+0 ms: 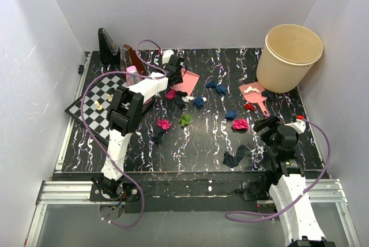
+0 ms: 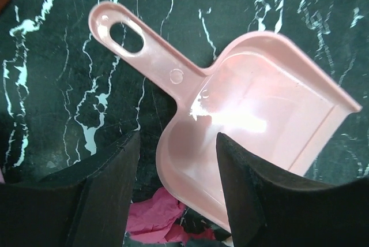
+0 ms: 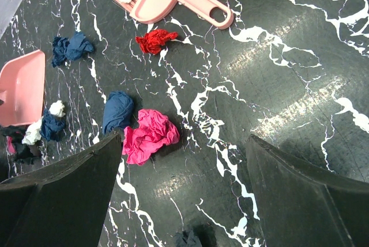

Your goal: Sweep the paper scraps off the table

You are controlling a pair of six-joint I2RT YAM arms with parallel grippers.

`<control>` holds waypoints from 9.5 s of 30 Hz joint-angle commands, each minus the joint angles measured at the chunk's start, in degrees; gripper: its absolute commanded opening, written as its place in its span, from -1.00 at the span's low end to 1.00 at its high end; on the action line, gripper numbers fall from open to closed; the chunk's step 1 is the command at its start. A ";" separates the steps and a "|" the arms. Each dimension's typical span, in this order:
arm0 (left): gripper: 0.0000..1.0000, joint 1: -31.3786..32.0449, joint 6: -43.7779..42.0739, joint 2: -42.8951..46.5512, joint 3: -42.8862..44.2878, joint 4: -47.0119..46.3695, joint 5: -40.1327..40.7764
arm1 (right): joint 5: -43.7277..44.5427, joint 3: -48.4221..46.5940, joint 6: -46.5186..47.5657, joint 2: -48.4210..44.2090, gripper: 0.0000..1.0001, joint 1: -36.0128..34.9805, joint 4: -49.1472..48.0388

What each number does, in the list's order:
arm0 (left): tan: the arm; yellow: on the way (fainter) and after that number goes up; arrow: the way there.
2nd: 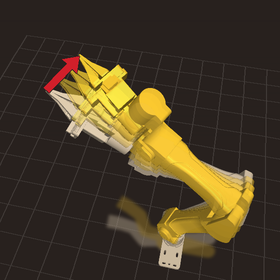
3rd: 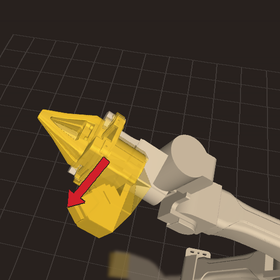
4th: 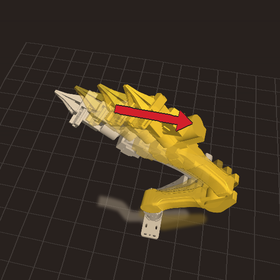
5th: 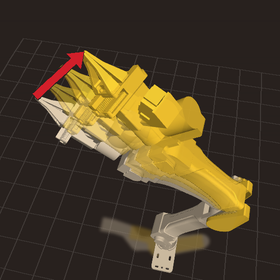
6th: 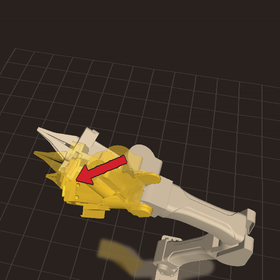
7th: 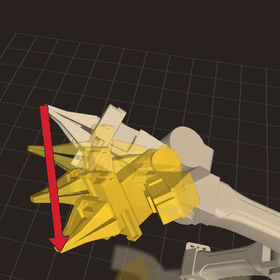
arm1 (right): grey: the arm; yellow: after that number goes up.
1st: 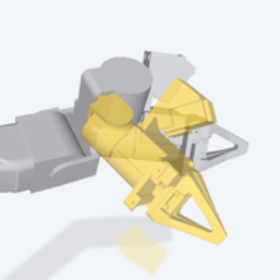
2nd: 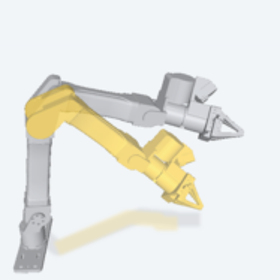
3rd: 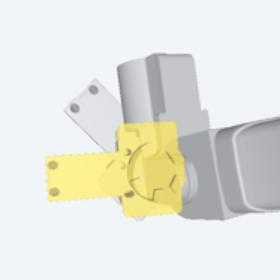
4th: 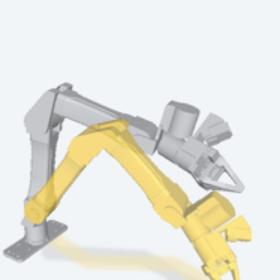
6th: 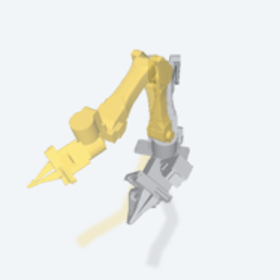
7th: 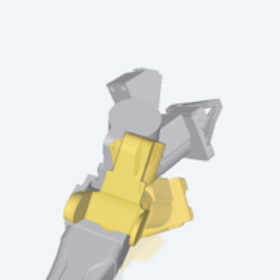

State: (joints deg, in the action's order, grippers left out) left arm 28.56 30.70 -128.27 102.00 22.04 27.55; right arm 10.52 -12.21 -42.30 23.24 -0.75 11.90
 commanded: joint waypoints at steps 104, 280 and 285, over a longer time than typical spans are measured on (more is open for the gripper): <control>-1.00 34.90 -4.50 9.71 -3.22 1.69 -21.47 | 12.24 -30.41 -1.47 16.38 0.86 0.05 24.74; 0.64 20.75 -10.42 57.24 -58.59 -23.56 10.07 | -49.90 -44.49 -2.07 64.91 -0.84 -31.94 -6.26; 0.80 20.05 2.50 65.23 -56.64 -9.93 2.70 | -44.46 -44.48 -1.82 63.68 -0.83 -32.12 -4.44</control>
State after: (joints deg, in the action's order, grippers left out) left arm 49.12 21.85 -70.59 42.96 2.26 35.90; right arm -34.68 -56.42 -42.28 89.67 -32.58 11.57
